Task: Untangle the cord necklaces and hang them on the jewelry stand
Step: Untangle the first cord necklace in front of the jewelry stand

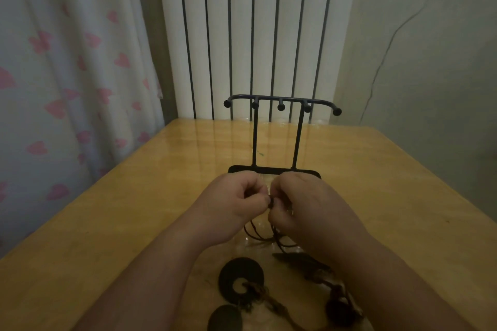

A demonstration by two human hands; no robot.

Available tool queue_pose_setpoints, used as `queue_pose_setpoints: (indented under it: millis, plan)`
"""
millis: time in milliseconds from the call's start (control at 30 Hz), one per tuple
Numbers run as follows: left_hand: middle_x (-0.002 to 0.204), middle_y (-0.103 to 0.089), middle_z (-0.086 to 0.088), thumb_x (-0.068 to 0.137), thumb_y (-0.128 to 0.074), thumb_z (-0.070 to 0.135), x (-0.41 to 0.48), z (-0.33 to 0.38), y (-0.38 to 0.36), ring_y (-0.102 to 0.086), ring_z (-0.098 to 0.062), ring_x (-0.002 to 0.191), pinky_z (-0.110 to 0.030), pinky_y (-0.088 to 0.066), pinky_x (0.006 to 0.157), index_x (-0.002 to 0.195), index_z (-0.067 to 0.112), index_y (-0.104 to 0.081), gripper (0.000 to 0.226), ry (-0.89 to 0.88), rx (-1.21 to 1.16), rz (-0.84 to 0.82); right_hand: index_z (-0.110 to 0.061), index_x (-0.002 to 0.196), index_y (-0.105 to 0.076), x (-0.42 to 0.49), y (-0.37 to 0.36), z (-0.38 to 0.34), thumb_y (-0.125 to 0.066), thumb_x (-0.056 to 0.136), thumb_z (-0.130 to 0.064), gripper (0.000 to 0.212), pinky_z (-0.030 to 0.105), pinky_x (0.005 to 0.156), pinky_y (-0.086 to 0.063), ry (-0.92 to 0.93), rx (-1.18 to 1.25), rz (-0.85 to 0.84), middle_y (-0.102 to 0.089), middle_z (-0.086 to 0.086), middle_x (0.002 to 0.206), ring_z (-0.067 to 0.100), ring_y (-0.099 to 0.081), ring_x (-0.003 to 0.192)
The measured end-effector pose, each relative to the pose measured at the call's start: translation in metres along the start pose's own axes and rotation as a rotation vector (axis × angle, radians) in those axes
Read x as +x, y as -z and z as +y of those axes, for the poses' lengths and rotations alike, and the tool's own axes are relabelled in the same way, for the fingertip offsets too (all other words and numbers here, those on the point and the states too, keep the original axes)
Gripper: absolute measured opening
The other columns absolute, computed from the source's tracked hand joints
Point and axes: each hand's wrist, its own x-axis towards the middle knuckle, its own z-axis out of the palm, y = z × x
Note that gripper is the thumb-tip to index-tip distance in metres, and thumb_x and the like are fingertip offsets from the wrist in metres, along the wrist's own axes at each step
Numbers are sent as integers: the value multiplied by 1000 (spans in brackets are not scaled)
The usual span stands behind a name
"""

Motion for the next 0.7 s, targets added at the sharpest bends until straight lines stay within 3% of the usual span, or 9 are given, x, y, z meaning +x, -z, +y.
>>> queue_pose_setpoints:
  millis: [167,367,567,700]
  plan:
    - [60,-54,17,91,-58,21,-1,-2,-2,-46,2,57,-14,-39,53,73,27,-59,20,20,-37,4,-42,83,-47,-1,-6,4,-58,93,-30,19,20,65,-51,-113,180,-10,-54,-15,82,4,-54,74]
    - [62,-54,13,92,-56,21,-2,4,-1,-49,0,60,-17,-42,58,73,25,-59,19,33,-96,41,-36,86,-60,-5,-11,7,-61,90,-24,13,15,58,-48,-169,471,82,-62,-8,75,1,-57,70]
    - [62,-54,11,94,-55,21,-1,3,1,-50,-8,62,-31,-46,63,70,29,-59,25,53,-166,4,-36,85,-58,-5,-10,7,-56,89,-32,6,25,60,-52,-137,417,88,-61,-9,75,6,-57,71]
    - [63,-54,10,93,-54,18,-1,4,1,-50,-10,63,-33,-45,64,66,33,-61,32,70,-229,-30,-35,83,-54,-4,-9,4,-54,86,-34,3,21,55,-45,-94,320,108,-56,-11,74,6,-54,69]
